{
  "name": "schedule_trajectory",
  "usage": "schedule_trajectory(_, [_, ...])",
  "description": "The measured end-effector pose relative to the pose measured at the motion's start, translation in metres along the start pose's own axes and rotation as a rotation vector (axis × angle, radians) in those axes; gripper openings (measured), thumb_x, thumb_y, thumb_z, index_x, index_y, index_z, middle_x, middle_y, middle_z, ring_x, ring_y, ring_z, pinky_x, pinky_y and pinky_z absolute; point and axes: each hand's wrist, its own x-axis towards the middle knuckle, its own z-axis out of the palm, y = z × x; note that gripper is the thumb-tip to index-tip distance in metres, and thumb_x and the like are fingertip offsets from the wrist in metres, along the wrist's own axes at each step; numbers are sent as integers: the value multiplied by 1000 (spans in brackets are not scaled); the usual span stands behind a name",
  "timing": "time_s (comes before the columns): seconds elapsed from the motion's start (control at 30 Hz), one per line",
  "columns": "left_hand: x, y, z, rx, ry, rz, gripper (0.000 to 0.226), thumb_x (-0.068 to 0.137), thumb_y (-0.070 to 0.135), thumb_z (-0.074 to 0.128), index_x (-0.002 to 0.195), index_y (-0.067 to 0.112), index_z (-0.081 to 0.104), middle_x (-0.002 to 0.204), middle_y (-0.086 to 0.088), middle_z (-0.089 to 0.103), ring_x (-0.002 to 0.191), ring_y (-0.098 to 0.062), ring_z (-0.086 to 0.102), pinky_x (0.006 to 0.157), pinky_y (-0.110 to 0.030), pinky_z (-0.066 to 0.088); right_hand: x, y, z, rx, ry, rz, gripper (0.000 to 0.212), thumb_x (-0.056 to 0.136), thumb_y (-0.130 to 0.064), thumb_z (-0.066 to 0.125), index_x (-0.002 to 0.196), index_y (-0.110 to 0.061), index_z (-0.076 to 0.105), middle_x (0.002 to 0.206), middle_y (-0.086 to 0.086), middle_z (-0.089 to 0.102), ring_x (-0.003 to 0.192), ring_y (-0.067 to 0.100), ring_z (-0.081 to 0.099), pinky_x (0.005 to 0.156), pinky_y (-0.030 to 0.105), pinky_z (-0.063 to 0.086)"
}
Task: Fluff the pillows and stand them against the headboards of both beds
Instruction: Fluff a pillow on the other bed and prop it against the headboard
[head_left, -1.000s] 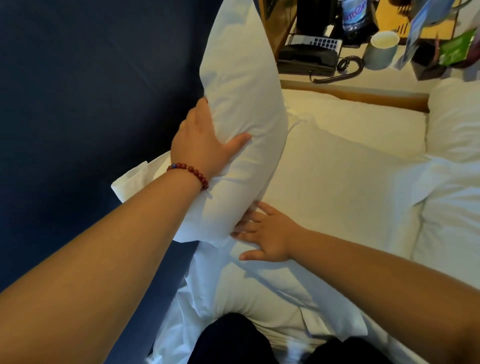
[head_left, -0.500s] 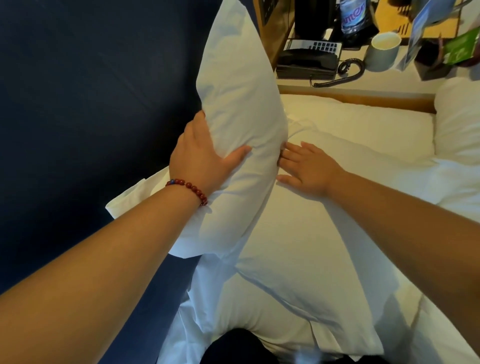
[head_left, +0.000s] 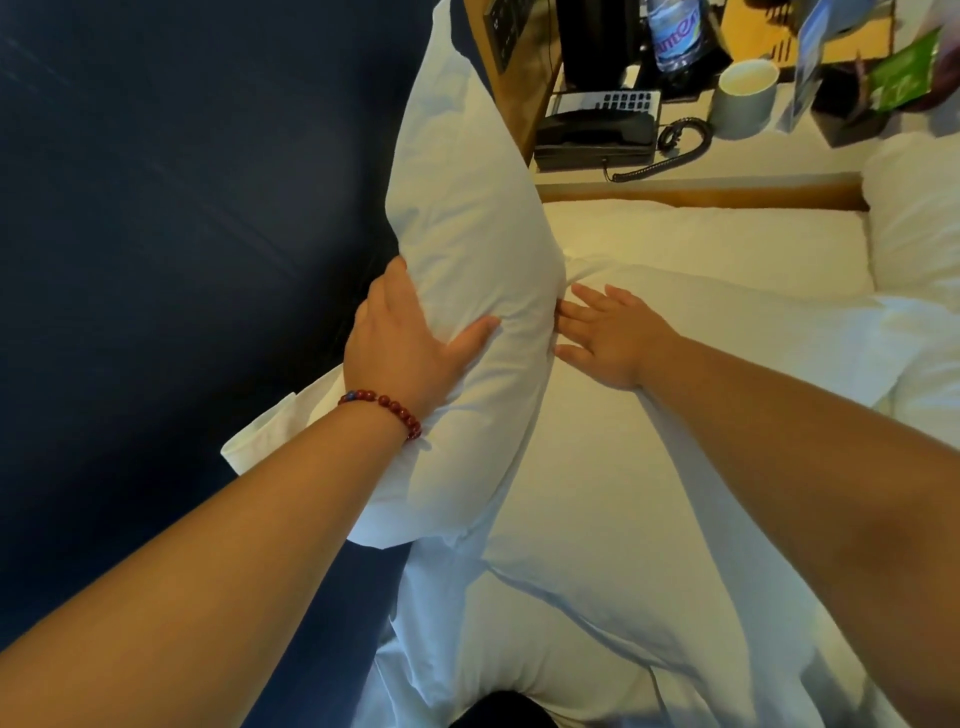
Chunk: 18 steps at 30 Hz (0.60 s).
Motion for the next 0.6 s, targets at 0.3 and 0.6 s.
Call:
schedule_trajectory(0.3, [-7,6,-1,-113,-13,-41,104,62,80,62,141,19,34,135,-7,51,120,-31,51,95,-46,45,-164,-18,37,213,288,387,59,99,-60,16,153,-37,21,163,-5,12,150,19,2,120,42,6])
schedule_trajectory(0.6, [-18,19,-6,-116,-117,-95,111,58,80,67,142,17,31,137,-11,49,120,-34,52,94,-47,47,-217,-27,63,1158,388,1044,114,56,-88,59,141,-62,-12,163,-2,0,147,27,16,116,50,24])
